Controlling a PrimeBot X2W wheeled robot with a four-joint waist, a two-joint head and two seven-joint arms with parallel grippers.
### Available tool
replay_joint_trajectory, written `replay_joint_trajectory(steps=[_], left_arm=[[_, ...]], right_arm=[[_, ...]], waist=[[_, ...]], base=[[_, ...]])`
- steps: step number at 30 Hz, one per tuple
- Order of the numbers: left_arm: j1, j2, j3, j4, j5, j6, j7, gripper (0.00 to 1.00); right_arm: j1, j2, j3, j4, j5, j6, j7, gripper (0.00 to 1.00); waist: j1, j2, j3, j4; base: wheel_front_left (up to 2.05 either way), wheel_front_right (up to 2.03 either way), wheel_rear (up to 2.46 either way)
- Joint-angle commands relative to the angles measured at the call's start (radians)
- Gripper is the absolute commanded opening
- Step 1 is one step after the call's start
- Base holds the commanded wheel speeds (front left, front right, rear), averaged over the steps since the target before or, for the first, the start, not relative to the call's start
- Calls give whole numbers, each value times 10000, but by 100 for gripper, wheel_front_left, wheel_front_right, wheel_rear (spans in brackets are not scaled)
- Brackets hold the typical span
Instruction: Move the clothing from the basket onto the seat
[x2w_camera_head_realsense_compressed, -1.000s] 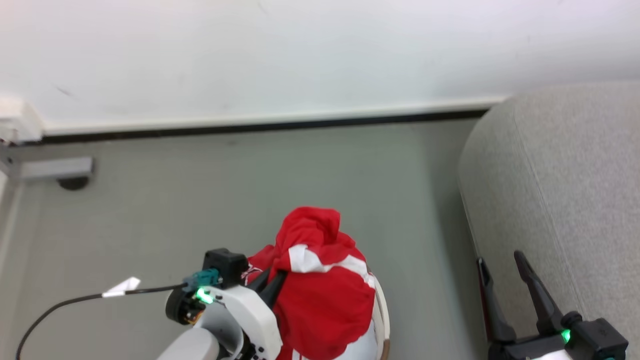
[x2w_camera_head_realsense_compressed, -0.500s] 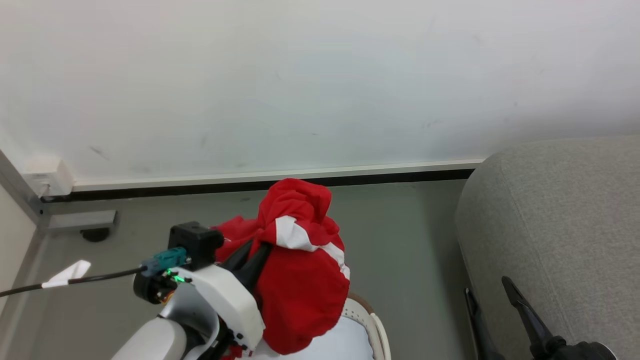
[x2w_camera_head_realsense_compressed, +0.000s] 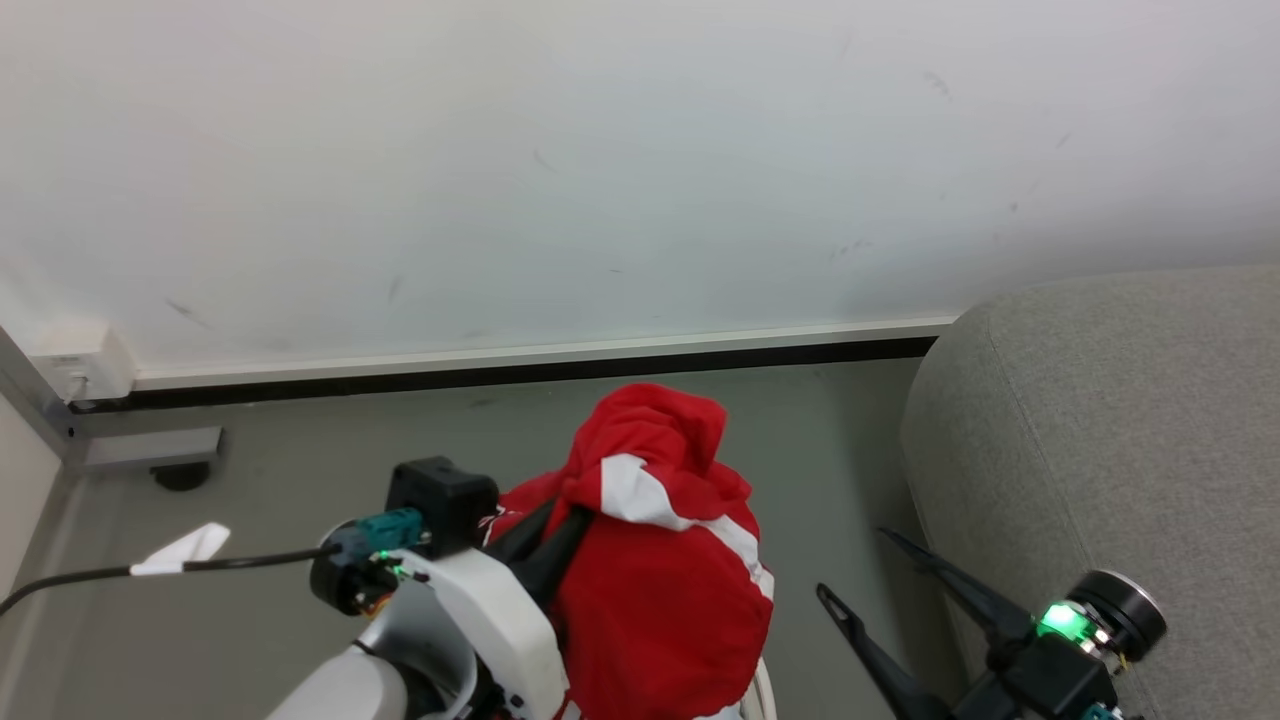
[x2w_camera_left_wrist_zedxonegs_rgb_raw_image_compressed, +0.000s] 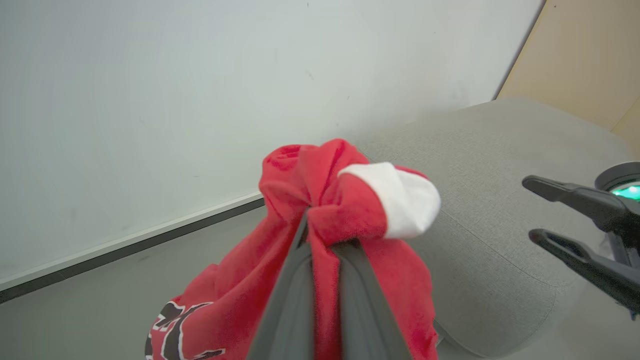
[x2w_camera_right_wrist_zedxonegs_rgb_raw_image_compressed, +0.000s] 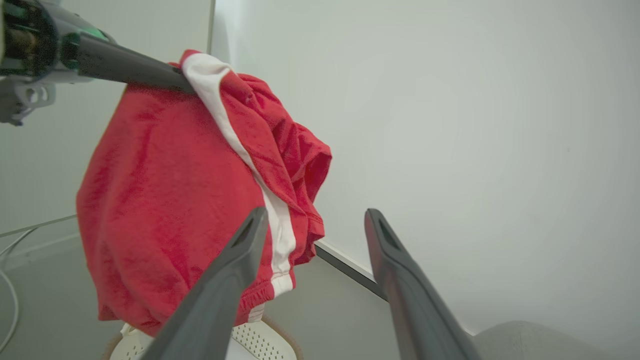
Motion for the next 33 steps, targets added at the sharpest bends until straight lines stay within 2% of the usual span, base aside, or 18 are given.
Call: replay_joint_trajectory(steps=[1, 5, 12, 22, 26, 27, 28, 33], left_arm=[[58, -86, -78, -105, 53, -32, 30, 0], [-52, -259, -339, -105, 80, -120, 119, 0], [-266, -504, -784, -77, 115, -319, 330, 0], [-512, -868, -1482, -103, -191, -899, 706, 0], [-528, -931, -1561, -84, -315, -963, 739, 0], [-519, -962, -1573, -70, -318, -964, 719, 0], [-512, -981, -1583, -51, -328, -962, 697, 0], [-389, -907, -1549, 67, -325, -880, 614, 0]], right_arm=[[-567, -253, 581, 62, 292, -21, 123, 100], [-1602, -472, 1712, 435, 567, -21, 341, 100], [-3294, -265, 3285, 1576, 981, -21, 262, 100], [-4685, 25, 4906, 2983, 1456, -21, -30, 100], [-4889, 170, 5282, 3306, 1769, -21, -81, 100], [-4955, 211, 5426, 3359, 1910, -21, -116, 45], [-5020, 254, 5523, 3383, 2125, -21, -156, 0], [-5240, 154, 5904, 3422, 2797, -21, -250, 0]], waist=[[1, 0, 15, 38], [1, 0, 25, 151], [1, 0, 21, 374], [1, 0, -40, 649], [1, 0, -58, 663], [1, 0, -58, 669], [1, 0, -57, 676], [1, 0, -53, 672]], base=[[0, 0, 0], [0, 0, 0], [0, 0, 0], [0, 0, 0], [0, 0, 0], [0, 0, 0], [0, 0, 0], [0, 0, 0]])
